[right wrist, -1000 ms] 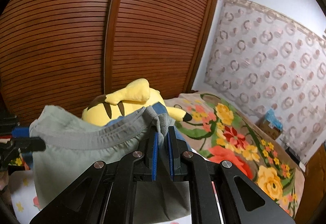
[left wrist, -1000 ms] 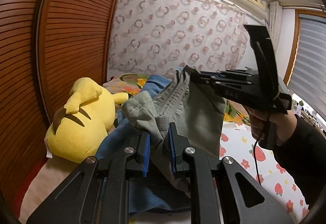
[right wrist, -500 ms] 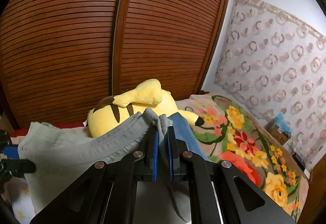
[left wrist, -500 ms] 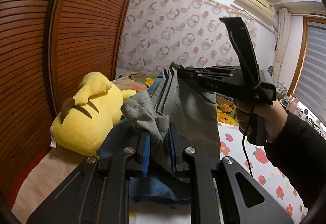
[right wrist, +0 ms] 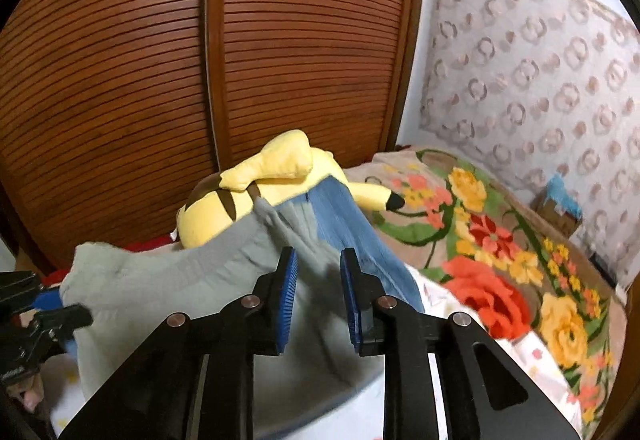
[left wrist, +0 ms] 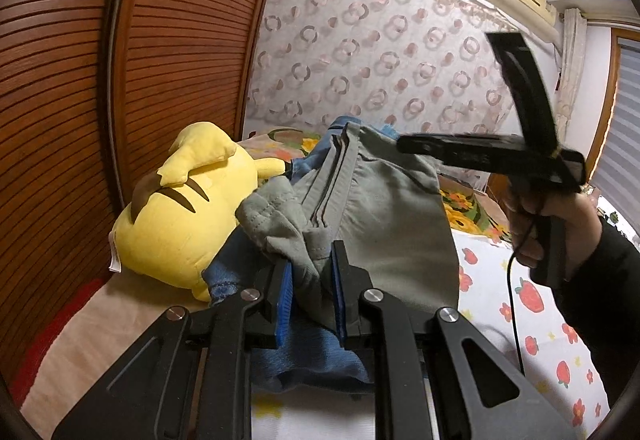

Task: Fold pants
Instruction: 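Carry the garment over and lower it onto the folded denim with both tools, then open both tools to release the garment onto the denim stack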

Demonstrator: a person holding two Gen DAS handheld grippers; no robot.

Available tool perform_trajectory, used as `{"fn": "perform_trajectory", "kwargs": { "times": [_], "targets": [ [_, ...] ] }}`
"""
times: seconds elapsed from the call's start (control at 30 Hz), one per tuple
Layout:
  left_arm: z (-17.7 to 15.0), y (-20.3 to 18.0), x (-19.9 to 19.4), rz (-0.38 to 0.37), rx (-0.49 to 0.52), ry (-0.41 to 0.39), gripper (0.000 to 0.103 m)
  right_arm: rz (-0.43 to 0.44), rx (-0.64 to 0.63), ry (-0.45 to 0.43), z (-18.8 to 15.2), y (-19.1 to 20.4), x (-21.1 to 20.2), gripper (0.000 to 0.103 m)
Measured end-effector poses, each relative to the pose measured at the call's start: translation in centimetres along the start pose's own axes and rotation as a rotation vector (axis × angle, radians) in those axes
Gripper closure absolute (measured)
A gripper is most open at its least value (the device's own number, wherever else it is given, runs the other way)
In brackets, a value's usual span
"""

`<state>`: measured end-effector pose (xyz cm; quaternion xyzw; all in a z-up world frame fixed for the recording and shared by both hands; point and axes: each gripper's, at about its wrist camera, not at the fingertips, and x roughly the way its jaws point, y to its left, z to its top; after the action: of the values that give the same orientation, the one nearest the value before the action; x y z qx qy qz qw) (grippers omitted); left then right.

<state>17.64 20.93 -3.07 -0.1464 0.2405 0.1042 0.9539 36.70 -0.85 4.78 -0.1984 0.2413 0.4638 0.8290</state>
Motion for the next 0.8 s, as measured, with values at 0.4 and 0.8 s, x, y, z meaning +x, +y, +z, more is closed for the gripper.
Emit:
{"fn": "perform_trajectory", "kwargs": {
  "times": [0.4,0.8],
  "targets": [
    [-0.1,-0.1,0.2,0.022,0.034,0.038,0.085,-0.032,0.084,0.074,-1.2,-0.8,0.9,0.08],
    [-0.1,-0.9,-2.6,0.018,0.101,0.05,0.067,-0.027,0.13,0.008,-4.2,2.7,-6.0,0.08]
  ]
}}
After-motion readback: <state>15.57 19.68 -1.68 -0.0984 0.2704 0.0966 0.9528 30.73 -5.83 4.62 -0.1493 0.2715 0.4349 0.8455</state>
